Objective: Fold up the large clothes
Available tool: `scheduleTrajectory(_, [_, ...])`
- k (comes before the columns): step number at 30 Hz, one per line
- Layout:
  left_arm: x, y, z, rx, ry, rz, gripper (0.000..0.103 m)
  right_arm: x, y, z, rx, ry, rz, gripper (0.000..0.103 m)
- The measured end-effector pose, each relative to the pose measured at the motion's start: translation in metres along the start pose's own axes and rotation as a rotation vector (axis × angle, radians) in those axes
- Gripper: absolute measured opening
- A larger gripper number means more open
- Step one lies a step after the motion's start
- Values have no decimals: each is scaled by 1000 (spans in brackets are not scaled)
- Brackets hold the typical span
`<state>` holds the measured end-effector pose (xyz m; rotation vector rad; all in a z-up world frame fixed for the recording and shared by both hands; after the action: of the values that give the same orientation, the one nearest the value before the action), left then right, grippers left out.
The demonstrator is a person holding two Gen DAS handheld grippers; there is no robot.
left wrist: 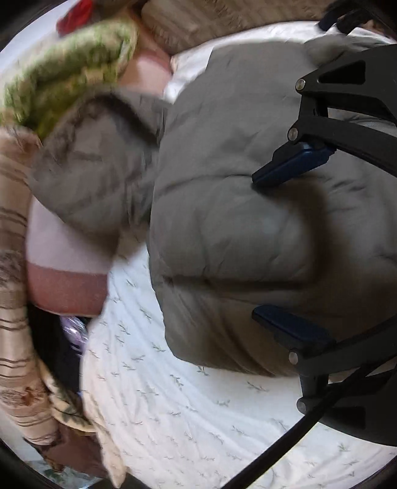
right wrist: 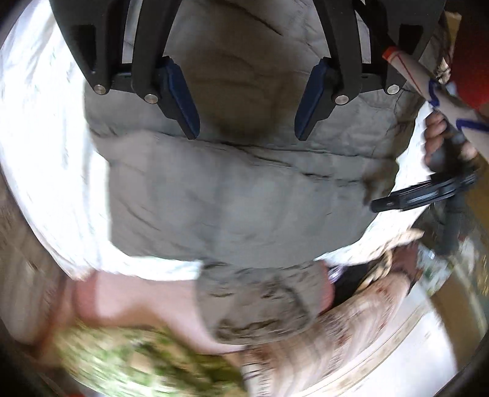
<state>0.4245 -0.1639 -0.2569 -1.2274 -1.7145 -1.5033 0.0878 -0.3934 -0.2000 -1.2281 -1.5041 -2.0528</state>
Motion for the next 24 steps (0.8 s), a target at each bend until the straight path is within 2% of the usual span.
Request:
scheduleTrajectory(1, [-6,-1,0,20,-6,19,78,3,-3,-8,-14,-11,1,70])
scheduleTrajectory(2, [-8,-2,-4,26,-16,41,58,5,-4,-18,-28,-30,3,70])
scheduleTrajectory(3, [-6,-5,-9,19,-27,58,41,6,-5,-27,-37,-50,5,70])
scheduleTrajectory(6, [20,-4,-14,-12,-4,14,31,3,-2,-42,-59,-79,6,70])
scheduleTrajectory(9, [37,-6,-7,-29,30,-30,30,-6,10,-46,-78,-80,-10,70])
scheduleTrajectory(11, [26,-11,3,-40,69,-12,31,-16,18,-43,-66,-86,-15,70])
scheduleTrajectory(13, [8,-13,12,-22,93,11,35,-36,25,-38,-50,-104,1,70])
scheduleTrajectory(15, [-4,-12,16,-13,103,9,45,-63,27,-36,-46,-123,41,70])
scheduleTrajectory(18, [-4,-11,15,-29,135,-8,49,-87,26,-38,-45,-156,75,75])
scheduleTrajectory(19, [1,-13,16,-32,142,-12,49,-88,26,-37,-41,-160,76,78])
scheduleTrajectory(22, [23,-15,17,-42,126,-24,49,-77,28,-39,-48,-150,73,78])
scheduleTrajectory(24, [42,-17,23,-38,129,-45,56,-61,26,-43,-73,-137,58,78])
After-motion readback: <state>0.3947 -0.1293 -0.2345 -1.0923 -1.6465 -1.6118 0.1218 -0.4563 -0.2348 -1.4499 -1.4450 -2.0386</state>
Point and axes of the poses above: each gripper's, at about its wrist camera, not at the fingertips, and x roughly against the way its jaws point, z to its left, y to its top, the point moved 9 cm from there along -x, roughly the way its jaws point, and after that the axes turned 6 degrees about x, right-handed, at the moved point
